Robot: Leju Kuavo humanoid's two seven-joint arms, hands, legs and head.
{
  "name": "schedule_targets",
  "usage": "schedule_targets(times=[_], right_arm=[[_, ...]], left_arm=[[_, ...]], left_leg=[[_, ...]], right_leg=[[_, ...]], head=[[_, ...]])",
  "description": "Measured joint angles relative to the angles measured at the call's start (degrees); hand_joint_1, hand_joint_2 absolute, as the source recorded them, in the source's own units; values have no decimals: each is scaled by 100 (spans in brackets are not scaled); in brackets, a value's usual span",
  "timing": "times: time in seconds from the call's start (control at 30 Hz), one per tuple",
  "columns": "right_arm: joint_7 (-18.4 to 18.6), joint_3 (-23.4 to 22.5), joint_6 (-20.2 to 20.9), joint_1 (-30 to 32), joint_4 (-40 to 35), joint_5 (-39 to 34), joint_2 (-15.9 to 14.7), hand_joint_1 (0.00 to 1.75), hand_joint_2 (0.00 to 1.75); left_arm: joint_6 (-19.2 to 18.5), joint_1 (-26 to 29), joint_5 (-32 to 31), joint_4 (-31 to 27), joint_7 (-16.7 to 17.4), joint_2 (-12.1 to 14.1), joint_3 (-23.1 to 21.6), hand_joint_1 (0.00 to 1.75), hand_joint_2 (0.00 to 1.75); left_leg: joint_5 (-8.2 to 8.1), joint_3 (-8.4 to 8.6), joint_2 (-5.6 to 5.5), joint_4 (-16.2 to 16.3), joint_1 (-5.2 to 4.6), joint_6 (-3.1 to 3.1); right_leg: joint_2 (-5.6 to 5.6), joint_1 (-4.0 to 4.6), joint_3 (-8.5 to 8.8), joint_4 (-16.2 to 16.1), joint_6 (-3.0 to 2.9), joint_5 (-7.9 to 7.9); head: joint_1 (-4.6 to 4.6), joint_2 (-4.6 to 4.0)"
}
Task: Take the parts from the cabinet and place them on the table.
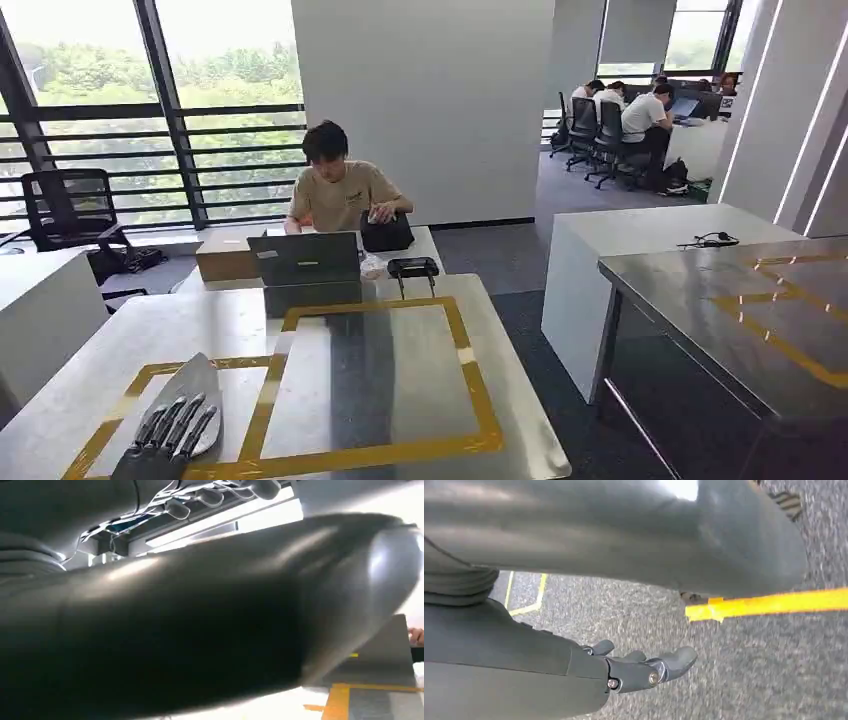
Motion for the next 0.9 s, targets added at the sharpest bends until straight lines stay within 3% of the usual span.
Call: schedule_targets(times=[0.07,0.1,0.13,0.17,0.2,0.23,0.3,0.33,0.37,0.43,0.5,0.53,0.57,0.63,0.67,0.7,0.73,0.77,0.8,0.83,0.87,0.9], right_arm=[[18,-9,0,-4,0,15,-4,0,0],[20,-18,0,-1,0,18,-4,0,0],[17,-26,-2,3,0,18,-4,0,0],[13,-35,0,4,0,18,-4,0,0],[7,-42,-2,4,0,17,-4,0,0],[11,-46,-4,5,0,20,-4,0,0],[17,-48,-15,5,0,17,-4,0,0],[17,-50,-22,-1,0,15,-4,0,0],[17,-52,-35,1,0,7,-2,0,0],[33,-68,-46,-5,0,-17,-2,0,0],[33,-87,-65,19,2,-37,0,0,0],[17,-94,-81,33,2,-37,0,0,0],[17,-98,-98,35,2,-39,2,0,0],[15,-98,-101,24,2,-42,7,0,0],[7,-101,-107,19,2,-42,7,0,0],[2,-105,-109,21,2,-39,7,0,0],[20,-114,-109,25,2,-35,5,0,0],[26,-129,-109,27,2,-29,4,0,0],[26,-140,-107,24,2,-22,4,0,0],[26,-146,-101,16,2,-17,4,0,0],[26,-151,-98,0,0,-15,2,0,0],[26,-157,-98,-6,0,-15,2,0,0]], left_arm=[[0,263,-22,-241,20,7,109,0,0],[0,411,-50,-391,63,4,186,0,0],[0,557,-94,-509,98,-2,238,0,0],[0,715,-131,-630,131,-9,282,0,0],[0,906,-182,-787,193,-18,332,0,0],[0,1106,-276,-975,260,-37,376,0,0],[0,1417,-428,-1316,389,-77,452,0,0],[0,1543,-446,-1480,426,-94,490,0,0],[0,1636,-433,-1635,435,-105,527,0,0],[7,1825,-238,-1871,431,-142,625,0,0],[7,1963,75,-1903,422,-220,699,0,0],[4,1993,220,-1882,437,-276,734,0,0],[4,2030,265,-1864,437,-313,767,0,0],[4,2115,351,-1851,433,-365,797,0,0],[4,2154,497,-1807,387,-398,828,0,0],[4,2182,705,-1682,290,-444,887,0,0],[-6,2190,973,-1425,223,-520,962,0,0],[-26,2195,1212,-1110,177,-577,1046,0,0],[-39,2208,1415,-770,126,-643,1141,0,0],[-37,2236,1577,-473,74,-713,1260,0,0],[-35,2264,1620,-246,32,-756,1336,0,0],[-31,2271,1657,-77,2,-791,1406,0,0]], left_leg=[[-609,-158,-28,412,8,-51],[-989,-266,-30,861,13,-76],[-1237,-333,-31,1257,12,-91],[-1337,-355,-31,1556,12,-96],[-1281,-305,-33,1710,12,-90],[-1083,-129,-35,1599,12,-69],[-803,473,-37,876,9,-12],[-913,889,-40,330,2,30],[-1085,1160,-43,-88,-38,47],[-1043,1057,-51,-89,-65,111],[-935,1010,-35,-135,-70,224],[-860,952,-4,-148,-43,280],[-795,874,-16,-148,-37,328],[-666,752,-12,-145,-40,343],[-593,655,-9,-137,-43,348],[-518,558,-9,-127,-46,341],[-456,470,-7,-116,-47,333],[-405,392,2,-101,-46,324],[-360,320,7,-79,-44,308],[-320,255,18,-53,-42,284],[-284,213,29,-23,-43,260],[-246,180,27,0,-50,224]], right_leg=[[-3,-4,-104,-20,-64,117],[-4,-1,-191,-18,-66,187],[-3,5,-270,-15,-66,247],[-3,6,-352,-10,-63,305],[-2,8,-420,-3,-57,371],[-2,8,-520,2,-43,441],[-2,11,-668,9,-12,554],[-6,11,-693,18,14,606],[-6,37,-734,20,55,641],[-17,4,-717,-23,127,748],[-12,5,-720,-74,227,844],[-4,-28,-759,6,250,704],[-7,-17,-842,226,263,355],[-8,-24,-1039,975,297,-325],[-8,-20,-1112,1402,307,-547],[-8,-17,-1115,1682,304,-560],[-8,-16,-1007,1711,300,-416],[-8,-15,-797,1532,293,-214],[-8,-13,-466,1133,282,-24],[-9,-10,-59,598,263,48],[-7,1,270,91,228,-166],[-5,40,390,-154,193,-241]], head=[[-13,0],[-20,0],[-15,0],[-18,0],[-18,0],[-20,0],[-20,0],[-15,0],[-22,0],[-22,0],[-22,0],[-26,-2],[-20,-2],[-15,-2],[-11,0],[-11,0],[-9,0],[-11,0],[-7,0],[-9,0],[-4,0],[-6,0]])
